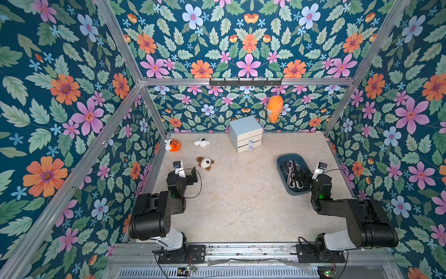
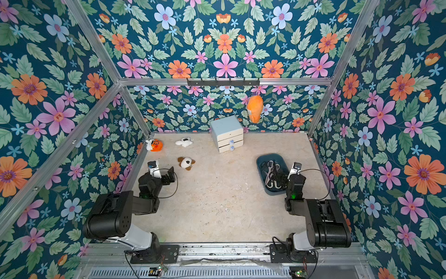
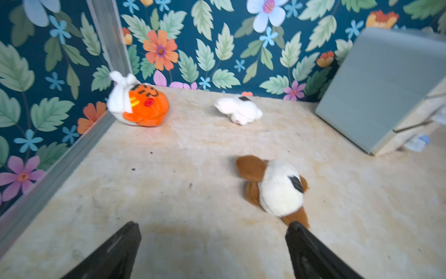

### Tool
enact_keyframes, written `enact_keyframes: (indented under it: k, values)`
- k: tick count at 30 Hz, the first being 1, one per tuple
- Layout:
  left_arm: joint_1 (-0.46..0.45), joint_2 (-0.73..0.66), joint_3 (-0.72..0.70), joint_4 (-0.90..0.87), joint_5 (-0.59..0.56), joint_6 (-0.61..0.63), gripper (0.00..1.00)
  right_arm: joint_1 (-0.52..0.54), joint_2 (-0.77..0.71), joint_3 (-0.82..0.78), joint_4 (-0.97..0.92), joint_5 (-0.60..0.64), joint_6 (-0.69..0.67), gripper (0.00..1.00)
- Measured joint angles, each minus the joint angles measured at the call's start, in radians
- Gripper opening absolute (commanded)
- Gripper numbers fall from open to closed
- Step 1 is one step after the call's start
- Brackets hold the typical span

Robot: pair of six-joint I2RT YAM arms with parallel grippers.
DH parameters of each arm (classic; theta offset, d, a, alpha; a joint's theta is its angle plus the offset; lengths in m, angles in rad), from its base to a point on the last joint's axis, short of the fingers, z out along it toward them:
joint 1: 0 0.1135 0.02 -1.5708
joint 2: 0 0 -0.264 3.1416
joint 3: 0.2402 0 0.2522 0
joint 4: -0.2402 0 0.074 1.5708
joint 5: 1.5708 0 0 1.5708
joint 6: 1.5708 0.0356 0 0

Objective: Put the scissors into the storage box
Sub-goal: Reset both arms

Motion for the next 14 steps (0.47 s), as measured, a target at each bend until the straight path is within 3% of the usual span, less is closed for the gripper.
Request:
enact_keyframes:
  k: [5, 14]
  values:
    - [-0.029, 0.005, -0.008, 0.031, -0.153, 0.016, 0.99, 0.0, 0.0, 0.0, 0.0, 0.0, 0.0, 0.99]
    - [-0.035, 0.006, 0.007, 0.033, -0.22, 0.016, 0.99, -0.004, 0.0, 0.002, 0.0, -0.024, -0.004, 0.99]
